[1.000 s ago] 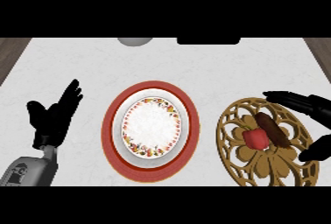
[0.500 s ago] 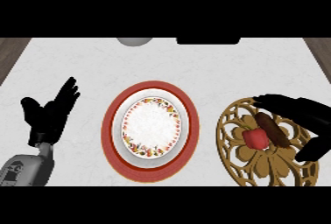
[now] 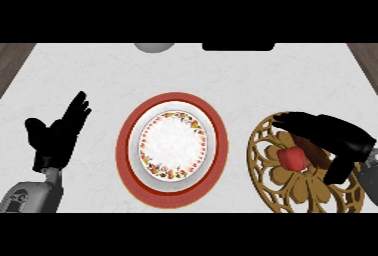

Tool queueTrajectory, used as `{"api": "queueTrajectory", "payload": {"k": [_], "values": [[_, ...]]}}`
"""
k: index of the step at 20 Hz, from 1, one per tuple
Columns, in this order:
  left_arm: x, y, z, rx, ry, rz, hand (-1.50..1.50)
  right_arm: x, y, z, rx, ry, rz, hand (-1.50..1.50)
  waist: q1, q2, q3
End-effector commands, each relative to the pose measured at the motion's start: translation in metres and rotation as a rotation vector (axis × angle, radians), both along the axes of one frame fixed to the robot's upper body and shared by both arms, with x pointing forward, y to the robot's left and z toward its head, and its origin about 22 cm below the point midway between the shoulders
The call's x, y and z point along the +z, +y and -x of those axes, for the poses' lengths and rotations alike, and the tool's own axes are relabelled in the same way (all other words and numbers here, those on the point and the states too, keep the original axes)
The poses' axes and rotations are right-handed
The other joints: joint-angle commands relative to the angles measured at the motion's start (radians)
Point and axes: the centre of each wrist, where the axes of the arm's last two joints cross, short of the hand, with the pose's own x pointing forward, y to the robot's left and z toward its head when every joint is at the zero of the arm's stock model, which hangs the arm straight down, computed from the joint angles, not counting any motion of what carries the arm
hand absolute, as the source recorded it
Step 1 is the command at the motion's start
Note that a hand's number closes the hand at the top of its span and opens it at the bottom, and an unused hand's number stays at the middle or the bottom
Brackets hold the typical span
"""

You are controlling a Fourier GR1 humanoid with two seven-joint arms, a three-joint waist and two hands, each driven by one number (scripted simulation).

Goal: Pick the bell pepper from the placemat and place it in the plate

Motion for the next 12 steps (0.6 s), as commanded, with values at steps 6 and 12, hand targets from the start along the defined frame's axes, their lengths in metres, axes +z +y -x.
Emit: {"api": "queueTrajectory", "payload": {"k": [6,12], "values": [[-0.002,-0.003,-0.012,-0.011,0.009,-0.005,0.0,-0.02,0.005,-0.009,-0.01,-0.029,0.048,-1.5,-0.002,0.001,0.0],[0.0,-0.006,-0.002,-0.021,0.021,0.019,0.0,-0.03,0.006,-0.016,-0.003,-0.023,0.084,-1.5,0.001,0.0,0.0]]}}
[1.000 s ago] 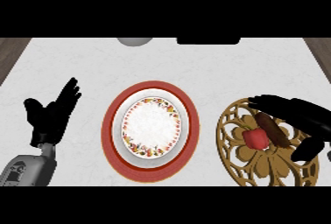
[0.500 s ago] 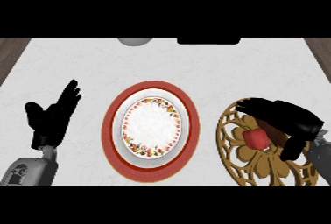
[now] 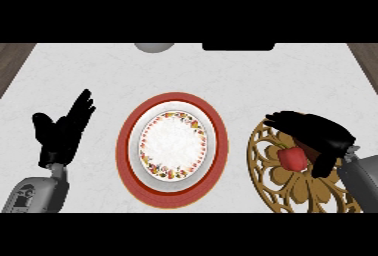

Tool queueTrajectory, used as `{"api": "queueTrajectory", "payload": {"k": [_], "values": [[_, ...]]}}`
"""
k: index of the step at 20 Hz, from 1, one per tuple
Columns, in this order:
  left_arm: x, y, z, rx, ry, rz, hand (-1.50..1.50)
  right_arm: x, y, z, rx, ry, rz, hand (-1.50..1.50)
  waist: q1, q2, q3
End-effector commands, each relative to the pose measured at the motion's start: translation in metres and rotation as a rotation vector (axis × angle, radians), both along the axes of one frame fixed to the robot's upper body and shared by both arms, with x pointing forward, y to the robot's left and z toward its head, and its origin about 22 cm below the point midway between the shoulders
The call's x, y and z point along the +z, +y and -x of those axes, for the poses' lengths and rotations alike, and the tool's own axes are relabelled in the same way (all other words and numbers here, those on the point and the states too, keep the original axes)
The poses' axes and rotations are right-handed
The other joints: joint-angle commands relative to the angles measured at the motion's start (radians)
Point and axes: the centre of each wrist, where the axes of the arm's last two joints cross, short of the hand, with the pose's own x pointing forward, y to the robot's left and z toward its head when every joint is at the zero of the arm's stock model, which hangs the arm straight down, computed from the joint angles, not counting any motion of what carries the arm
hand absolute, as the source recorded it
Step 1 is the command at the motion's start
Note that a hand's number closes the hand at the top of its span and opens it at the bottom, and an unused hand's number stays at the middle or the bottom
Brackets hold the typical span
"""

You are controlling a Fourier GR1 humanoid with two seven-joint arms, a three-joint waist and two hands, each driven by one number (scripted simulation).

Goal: Pick the bell pepper from the placemat and place it in the plate

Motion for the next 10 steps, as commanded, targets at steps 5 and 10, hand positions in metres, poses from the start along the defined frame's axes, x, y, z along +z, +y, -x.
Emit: {"api": "queueTrajectory", "payload": {"k": [5,10], "values": [[0.006,0.006,0.009,-0.004,-0.003,-0.01,0.0,-0.015,-0.002,-0.007,0.045,0.044,0.116,-1.5,0.005,0.0,0.0],[0.007,0.015,0.008,0.003,-0.016,-0.008,0.0,-0.007,0.02,0.005,0.169,0.06,0.091,1.5,0.0,-0.001,0.0]]}}
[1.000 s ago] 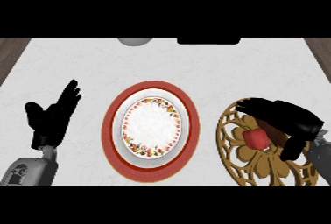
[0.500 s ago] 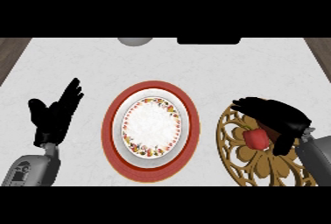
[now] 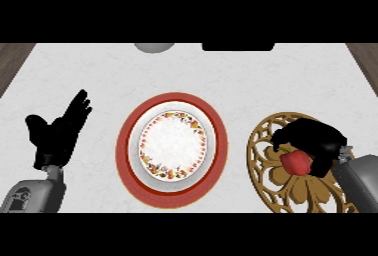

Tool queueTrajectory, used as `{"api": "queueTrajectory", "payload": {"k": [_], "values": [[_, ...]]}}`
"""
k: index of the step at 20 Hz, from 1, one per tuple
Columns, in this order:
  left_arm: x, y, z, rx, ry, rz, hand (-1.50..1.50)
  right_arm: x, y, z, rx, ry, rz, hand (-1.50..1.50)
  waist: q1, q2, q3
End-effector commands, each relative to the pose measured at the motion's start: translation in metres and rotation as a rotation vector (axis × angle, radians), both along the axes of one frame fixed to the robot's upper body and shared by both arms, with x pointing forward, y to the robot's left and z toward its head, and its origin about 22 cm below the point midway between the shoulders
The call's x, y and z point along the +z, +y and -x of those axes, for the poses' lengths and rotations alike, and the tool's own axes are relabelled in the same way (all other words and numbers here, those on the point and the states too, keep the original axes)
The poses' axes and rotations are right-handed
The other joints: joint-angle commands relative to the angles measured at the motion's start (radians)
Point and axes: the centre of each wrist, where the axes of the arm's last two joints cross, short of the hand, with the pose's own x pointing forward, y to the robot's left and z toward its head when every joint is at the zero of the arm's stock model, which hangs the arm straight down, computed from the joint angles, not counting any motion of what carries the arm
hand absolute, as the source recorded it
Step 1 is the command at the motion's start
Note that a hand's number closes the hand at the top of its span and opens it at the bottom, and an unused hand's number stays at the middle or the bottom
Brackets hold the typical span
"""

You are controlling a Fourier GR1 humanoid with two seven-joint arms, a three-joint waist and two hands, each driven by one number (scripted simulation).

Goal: Pick the bell pepper from the placemat and place it in the plate

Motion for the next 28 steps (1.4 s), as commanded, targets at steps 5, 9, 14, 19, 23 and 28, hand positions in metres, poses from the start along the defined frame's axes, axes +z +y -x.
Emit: {"api": "queueTrajectory", "payload": {"k": [5,9,14,19,23,28], "values": [[-0.015,-0.012,-0.005,0.0,-0.008,-0.024,0.0,-0.019,0.006,0.0,0.036,0.018,-0.056,1.5,-0.002,0.004,0.003],[0.003,0.008,-0.012,0.004,-0.008,0.011,0.0,-0.012,0.016,0.023,0.027,-0.07,-0.132,1.5,-0.011,0.001,0.003],[-0.001,-0.001,-0.004,-0.016,-0.008,-0.005,0.0,-0.029,0.152,0.024,-0.286,-0.034,-0.293,1.5,0.018,0.0,0.004],[-0.001,-0.003,-0.006,-0.037,-0.003,-0.01,0.0,0.008,0.165,0.016,-0.462,-0.266,-0.307,1.5,0.04,-0.013,0.005],[-0.005,-0.011,-0.007,-0.057,0.015,0.002,0.0,0.052,0.183,0.013,-0.589,-0.534,-0.422,1.5,0.061,-0.025,0.003],[-0.008,-0.011,-0.007,-0.06,0.03,-0.008,0.0,0.08,0.206,0.018,-0.803,-0.775,-0.472,1.5,0.078,-0.022,-0.002]]}}
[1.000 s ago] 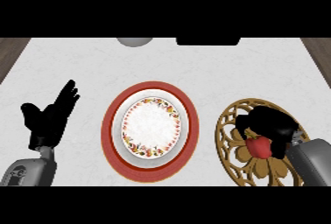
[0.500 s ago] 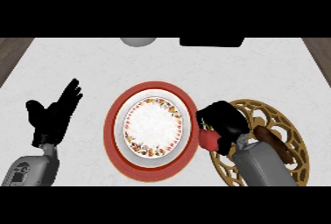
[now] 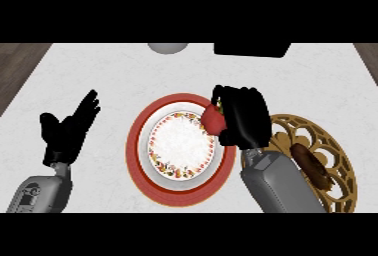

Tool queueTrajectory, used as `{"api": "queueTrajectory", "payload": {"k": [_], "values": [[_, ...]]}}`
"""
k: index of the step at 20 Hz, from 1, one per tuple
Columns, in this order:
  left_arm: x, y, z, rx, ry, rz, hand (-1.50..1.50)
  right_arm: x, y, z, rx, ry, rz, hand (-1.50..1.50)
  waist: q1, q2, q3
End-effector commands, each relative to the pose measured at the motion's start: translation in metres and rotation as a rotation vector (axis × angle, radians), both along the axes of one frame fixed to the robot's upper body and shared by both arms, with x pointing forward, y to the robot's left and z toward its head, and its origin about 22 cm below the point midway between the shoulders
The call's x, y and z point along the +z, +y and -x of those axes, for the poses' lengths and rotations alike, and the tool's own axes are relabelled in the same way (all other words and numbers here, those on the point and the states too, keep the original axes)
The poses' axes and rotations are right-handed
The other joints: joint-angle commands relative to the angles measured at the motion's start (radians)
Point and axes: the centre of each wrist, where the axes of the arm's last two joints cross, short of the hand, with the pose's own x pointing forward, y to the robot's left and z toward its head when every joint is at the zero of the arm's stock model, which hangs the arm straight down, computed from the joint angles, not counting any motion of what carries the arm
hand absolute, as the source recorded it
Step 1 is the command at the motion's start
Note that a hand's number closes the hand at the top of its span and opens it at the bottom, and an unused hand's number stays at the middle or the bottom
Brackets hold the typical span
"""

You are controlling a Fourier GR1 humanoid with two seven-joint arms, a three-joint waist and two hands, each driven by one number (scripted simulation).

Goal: Pick the bell pepper from the placemat and place it in the plate

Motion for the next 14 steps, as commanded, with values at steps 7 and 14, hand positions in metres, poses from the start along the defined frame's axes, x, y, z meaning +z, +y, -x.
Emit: {"api": "queueTrajectory", "payload": {"k": [7,14], "values": [[0.009,-0.017,-0.012,-0.047,-0.024,0.002,0.0,0.032,0.052,0.012,-0.443,-0.216,-0.235,1.5,0.044,0.025,0.001],[0.008,-0.013,-0.008,-0.031,-0.024,-0.002,0.0,0.01,0.077,0.023,-0.614,-0.242,-0.286,1.5,0.035,0.026,0.003]]}}
